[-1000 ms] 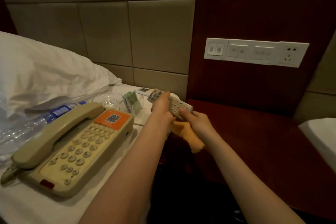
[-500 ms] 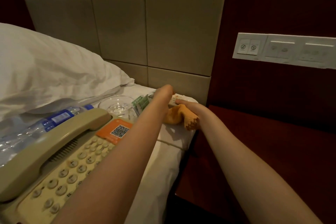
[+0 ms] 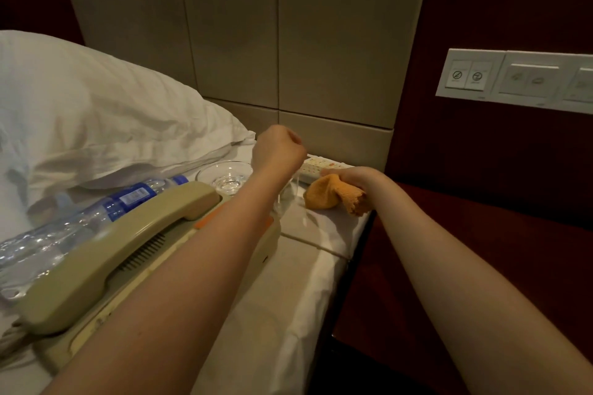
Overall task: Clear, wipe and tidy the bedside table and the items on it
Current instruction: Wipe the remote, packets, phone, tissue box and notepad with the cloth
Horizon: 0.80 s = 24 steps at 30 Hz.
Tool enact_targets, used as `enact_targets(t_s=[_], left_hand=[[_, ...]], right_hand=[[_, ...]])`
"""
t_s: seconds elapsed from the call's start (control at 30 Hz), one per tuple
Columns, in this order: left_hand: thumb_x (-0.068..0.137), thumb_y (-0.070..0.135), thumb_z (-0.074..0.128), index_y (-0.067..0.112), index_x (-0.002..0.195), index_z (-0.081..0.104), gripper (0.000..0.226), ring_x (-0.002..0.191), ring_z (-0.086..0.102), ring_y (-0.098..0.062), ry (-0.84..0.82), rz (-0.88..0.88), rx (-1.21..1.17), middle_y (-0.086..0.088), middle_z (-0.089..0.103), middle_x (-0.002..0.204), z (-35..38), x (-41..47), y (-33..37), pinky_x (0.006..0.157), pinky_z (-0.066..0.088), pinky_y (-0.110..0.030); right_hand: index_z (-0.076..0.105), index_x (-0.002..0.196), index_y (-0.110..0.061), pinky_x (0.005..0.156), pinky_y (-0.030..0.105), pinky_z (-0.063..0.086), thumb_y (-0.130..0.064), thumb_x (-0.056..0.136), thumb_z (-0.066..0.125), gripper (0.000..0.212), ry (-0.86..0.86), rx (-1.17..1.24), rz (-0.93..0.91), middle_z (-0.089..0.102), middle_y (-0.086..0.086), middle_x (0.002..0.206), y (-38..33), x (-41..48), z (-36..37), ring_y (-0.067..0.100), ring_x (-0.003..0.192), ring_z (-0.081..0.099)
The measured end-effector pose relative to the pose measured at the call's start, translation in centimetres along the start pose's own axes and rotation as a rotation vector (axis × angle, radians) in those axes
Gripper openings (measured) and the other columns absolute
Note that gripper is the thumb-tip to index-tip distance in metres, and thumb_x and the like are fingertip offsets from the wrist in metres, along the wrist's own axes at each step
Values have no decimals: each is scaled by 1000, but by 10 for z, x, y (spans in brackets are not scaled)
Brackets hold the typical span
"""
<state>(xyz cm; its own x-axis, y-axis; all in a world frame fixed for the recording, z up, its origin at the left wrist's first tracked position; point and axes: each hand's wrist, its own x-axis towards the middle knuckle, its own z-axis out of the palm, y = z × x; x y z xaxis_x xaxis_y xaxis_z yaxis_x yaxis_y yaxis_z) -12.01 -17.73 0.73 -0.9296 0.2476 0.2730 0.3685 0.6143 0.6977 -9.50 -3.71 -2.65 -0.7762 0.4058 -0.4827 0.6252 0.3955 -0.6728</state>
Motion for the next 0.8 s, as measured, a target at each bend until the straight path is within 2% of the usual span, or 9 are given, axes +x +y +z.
enact_targets(t_s=[0.1,0.17,0.2,0.3,0.4,0.5,0.6,0.7,0.8], left_hand=[[83,36,63,17,134,42,59,126,40,-32,-83,-22,459,-11,46,135,-8,0,-8,98,38,-39],[77,44,69,14,139,31,78,125,43,-31,-248,-137,527,-10,46,136,-9,-5,-13,93,40,-37],[76,42,71,12,138,31,79,122,46,-29,-288,-159,519,-10,48,133,-8,-8,-16,88,41,-36],[75,29,75,9,131,35,71,117,51,-28,-254,-144,473,-10,53,127,-5,-16,-23,76,41,-32],[72,24,78,7,133,33,78,117,51,-29,-182,-120,373,-11,54,124,-8,-24,-18,78,45,-33],[67,30,82,7,130,37,80,114,53,-30,-148,-51,298,-12,56,122,-13,-31,0,82,47,-35],[64,39,82,8,124,45,78,111,55,-28,-189,45,242,-10,57,119,-18,-43,30,78,45,-34],[66,39,81,9,124,51,71,106,58,-25,-297,150,213,-7,59,118,-21,-64,57,84,52,-33],[66,28,82,10,127,54,69,103,61,-24,-393,205,174,-7,60,117,-20,-92,68,83,55,-37]], right_hand=[[39,141,-11,83,41,48,-51,94,44,62,27,-11,-4,54,25,121,0,-11,-5,38,102,56],[45,136,-8,57,32,46,-39,99,37,48,43,-94,-33,57,19,99,0,-20,-10,29,71,55],[47,133,-7,52,30,43,-33,100,34,44,61,-134,-47,56,18,100,1,-25,-13,27,66,53],[51,125,-10,51,28,40,-24,100,34,33,106,-174,-109,54,13,100,4,-41,-19,22,67,51],[57,118,-7,47,26,38,-28,95,48,32,236,-105,-130,56,9,90,12,-56,-22,18,64,52],[58,110,-1,51,29,43,-28,86,63,37,405,275,-173,61,11,85,28,-68,-23,21,64,57],[63,107,-3,75,31,47,-30,86,62,34,610,534,-220,64,5,102,45,-87,-24,23,88,61],[65,99,-15,74,30,43,-27,90,55,18,773,476,-312,64,3,99,70,-113,-22,19,91,58],[65,113,-16,75,28,42,-28,91,54,28,900,375,-357,64,4,109,98,-144,-21,20,100,58]])
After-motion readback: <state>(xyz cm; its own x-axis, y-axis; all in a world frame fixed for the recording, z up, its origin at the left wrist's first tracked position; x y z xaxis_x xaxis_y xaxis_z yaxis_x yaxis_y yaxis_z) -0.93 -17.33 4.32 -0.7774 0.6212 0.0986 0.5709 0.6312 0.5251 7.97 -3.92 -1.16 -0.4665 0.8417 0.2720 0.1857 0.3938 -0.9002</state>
